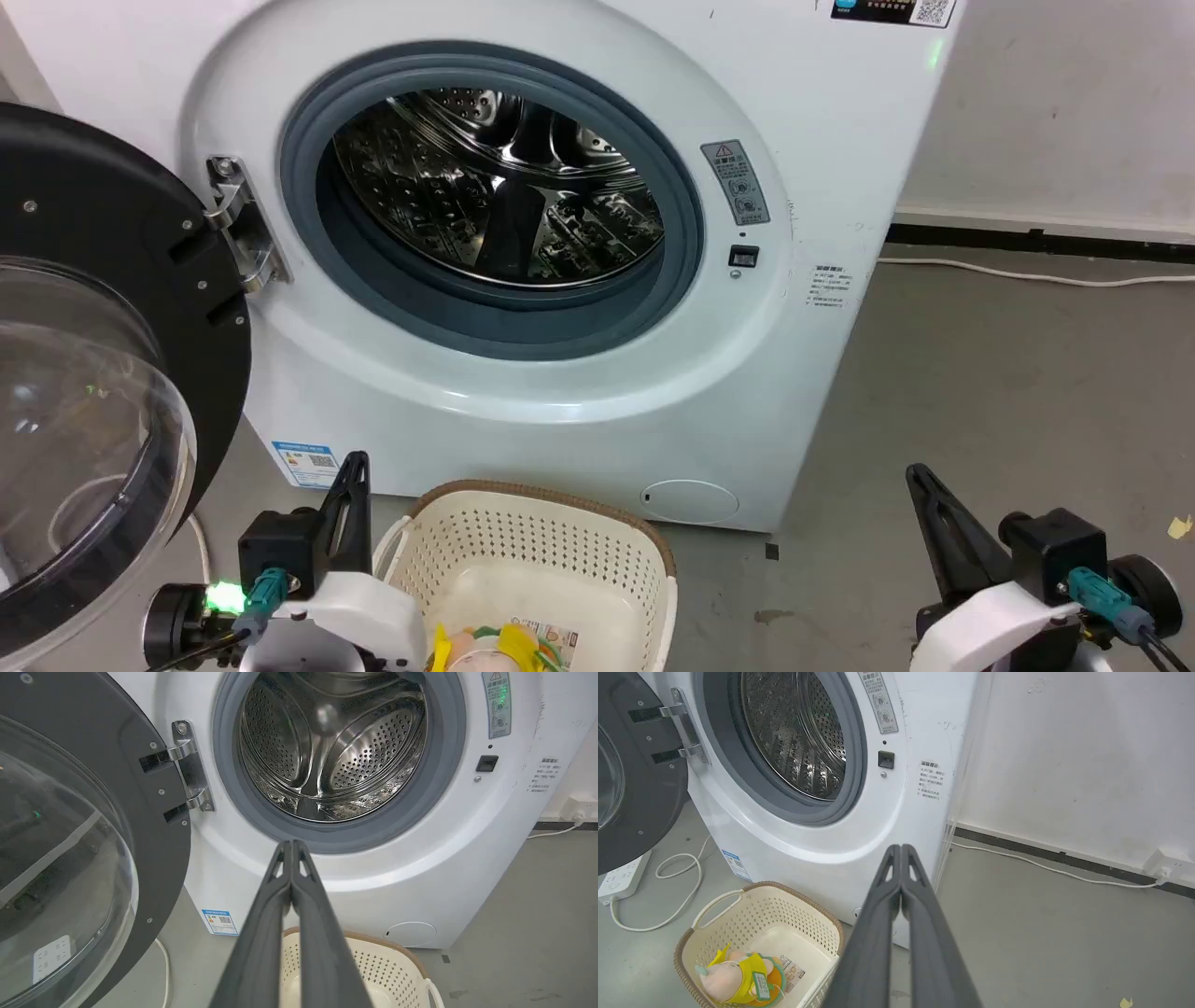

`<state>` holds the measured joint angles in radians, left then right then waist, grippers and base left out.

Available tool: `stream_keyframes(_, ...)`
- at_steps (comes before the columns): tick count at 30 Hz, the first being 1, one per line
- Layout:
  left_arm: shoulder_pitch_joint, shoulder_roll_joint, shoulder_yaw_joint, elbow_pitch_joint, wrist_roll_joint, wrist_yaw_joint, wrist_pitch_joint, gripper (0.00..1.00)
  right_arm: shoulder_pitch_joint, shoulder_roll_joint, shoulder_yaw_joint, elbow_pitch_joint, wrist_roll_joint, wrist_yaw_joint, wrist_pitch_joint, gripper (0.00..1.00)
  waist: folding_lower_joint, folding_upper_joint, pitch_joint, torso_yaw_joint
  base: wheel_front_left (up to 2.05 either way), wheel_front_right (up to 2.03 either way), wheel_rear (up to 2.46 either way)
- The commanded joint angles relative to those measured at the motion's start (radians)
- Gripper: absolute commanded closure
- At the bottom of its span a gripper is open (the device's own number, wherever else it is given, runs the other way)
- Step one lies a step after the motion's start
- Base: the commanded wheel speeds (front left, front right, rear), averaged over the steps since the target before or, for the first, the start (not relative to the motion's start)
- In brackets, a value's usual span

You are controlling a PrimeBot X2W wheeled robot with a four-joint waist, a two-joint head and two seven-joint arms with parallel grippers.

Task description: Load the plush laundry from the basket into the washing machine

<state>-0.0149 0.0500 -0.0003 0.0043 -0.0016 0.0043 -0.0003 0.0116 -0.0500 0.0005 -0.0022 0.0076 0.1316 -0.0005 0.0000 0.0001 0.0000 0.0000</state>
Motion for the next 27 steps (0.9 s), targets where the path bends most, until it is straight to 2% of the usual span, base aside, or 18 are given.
stream_keyframes(1, 0.015, 0.0, 0.0, -0.004, 0.002, -0.004, 0.0, 1.0, -0.012, 0.0, 0.0, 0.002, -0.008, -0.001, 0.0, 1.0, 0.0, -0.0001, 0.0, 0.0, 0.0, 0.0, 0.0)
stream_keyframes(27, 0.015, 0.0, 0.0, -0.004, 0.002, -0.004, 0.0, 1.0, -0.012, 0.0, 0.0, 0.002, -0.008, -0.001, 0.0, 1.0, 0.0, -0.0001, 0.0, 0.0, 0.0, 0.0, 0.0)
